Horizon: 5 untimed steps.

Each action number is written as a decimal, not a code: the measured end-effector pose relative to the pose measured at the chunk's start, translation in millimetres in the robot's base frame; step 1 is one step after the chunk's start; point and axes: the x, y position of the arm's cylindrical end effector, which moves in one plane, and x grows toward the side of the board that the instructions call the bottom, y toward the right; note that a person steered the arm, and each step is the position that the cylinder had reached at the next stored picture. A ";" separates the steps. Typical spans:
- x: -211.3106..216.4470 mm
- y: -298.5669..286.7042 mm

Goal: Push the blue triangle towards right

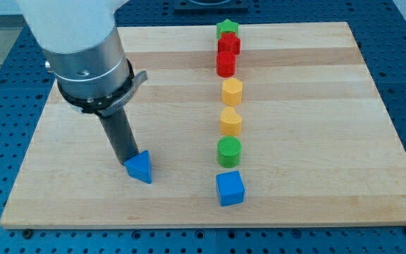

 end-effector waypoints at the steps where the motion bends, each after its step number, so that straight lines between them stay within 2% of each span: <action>1: 11.6 -0.2; 5: 37.9 -0.7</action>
